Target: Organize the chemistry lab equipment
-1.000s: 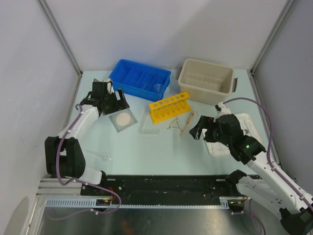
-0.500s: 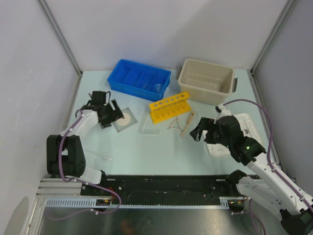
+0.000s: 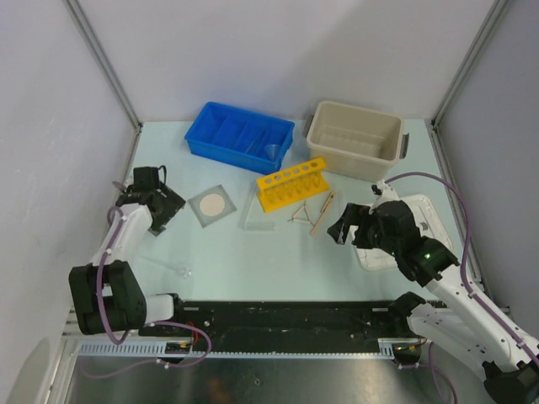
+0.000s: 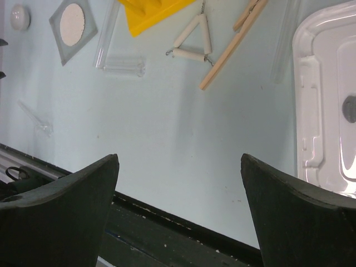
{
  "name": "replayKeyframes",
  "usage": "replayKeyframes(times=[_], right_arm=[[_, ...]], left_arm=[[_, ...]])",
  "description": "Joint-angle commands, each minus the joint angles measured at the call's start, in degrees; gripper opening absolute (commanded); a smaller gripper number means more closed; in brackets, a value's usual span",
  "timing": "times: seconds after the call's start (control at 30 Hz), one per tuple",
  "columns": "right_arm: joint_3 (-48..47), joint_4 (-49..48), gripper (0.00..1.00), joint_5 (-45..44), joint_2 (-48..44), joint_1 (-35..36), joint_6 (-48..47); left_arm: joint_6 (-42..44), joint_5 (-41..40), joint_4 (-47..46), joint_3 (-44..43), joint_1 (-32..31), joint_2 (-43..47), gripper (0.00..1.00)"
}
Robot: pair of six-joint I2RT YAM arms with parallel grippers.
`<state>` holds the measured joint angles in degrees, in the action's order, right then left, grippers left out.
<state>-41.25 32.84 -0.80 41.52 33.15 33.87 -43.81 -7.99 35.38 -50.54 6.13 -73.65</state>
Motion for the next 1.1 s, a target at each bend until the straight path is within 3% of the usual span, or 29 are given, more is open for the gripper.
replayKeyframes(times=[0.0, 0.53, 1.07], right_arm=[[-0.1, -0.8, 0.96, 0.1, -0.5, 0.0, -0.6], [0.4, -2.0, 0.96, -0.1, 1.3, 0.1, -0.6], [1.0, -2.3, 0.96, -0.6, 1.7, 0.1, -0.2]], left_arm=[[-6.6, -6.7, 7.7, -0.2, 2.3, 1.8, 0.83], [-21.4, -6.1, 19.2, 8.7, 3.4, 12.0, 0.83], [-26.7, -2.3, 23.2, 13.5, 3.3, 7.8, 0.83]])
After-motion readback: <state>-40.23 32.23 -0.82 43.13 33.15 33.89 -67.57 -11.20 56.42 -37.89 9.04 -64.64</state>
